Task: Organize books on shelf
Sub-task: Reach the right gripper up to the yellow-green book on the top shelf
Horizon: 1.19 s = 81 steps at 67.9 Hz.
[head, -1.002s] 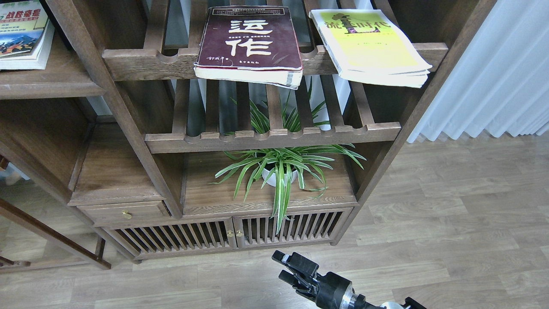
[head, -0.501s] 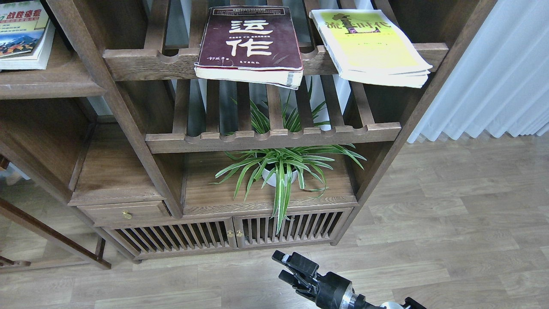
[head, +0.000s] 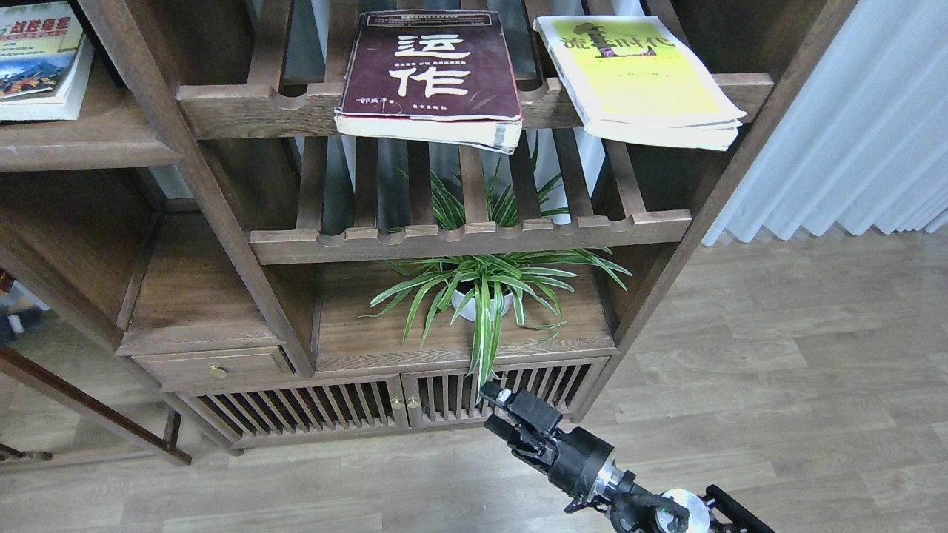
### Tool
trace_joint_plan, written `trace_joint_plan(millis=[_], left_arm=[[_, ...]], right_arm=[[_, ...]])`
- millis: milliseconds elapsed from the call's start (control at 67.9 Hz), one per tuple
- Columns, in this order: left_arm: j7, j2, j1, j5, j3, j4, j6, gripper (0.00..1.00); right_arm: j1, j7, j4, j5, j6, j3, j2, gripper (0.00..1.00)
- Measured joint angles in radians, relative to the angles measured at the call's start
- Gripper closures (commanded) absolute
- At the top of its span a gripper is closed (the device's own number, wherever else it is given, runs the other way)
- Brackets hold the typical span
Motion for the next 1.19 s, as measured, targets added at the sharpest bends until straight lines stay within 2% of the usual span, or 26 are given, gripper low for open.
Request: trace_joint_plan(millis=[162, 206, 221, 427, 1031, 1193], left_arm=[[0.002, -0.139, 0.128, -0.007, -0.114, 0.045, 0.000, 0.00], [0.007, -0.194, 0.188, -0.001, -0.184, 0.082, 0.000, 0.00], [0.013, -0.246, 0.243, 0.007, -0.250, 0.122, 0.000, 0.00], [0.028, -0.381, 0.370, 0.093, -0.408, 0.244, 0.000, 0.00], [0.027, -0.422, 0.429, 0.113, -0.422, 0.264, 0.000, 0.00], [0.027, -0.422, 0.431, 0.114, -0.420, 0.264, 0.000, 0.00]], right_arm=[[0.011, 0.000, 0.118, 0.000, -0.057, 0.086, 0.000, 0.02], [0.012, 0.000, 0.163, 0.000, -0.080, 0.115, 0.000, 0.02], [0.015, 0.000, 0.212, 0.000, -0.108, 0.145, 0.000, 0.02], [0.022, 0.000, 0.357, 0.000, -0.191, 0.225, 0.000, 0.02], [0.037, 0.000, 0.522, 0.001, -0.227, 0.321, -0.056, 0.08], [0.098, 0.000, 0.527, 0.000, -0.291, 0.342, -0.077, 0.08]])
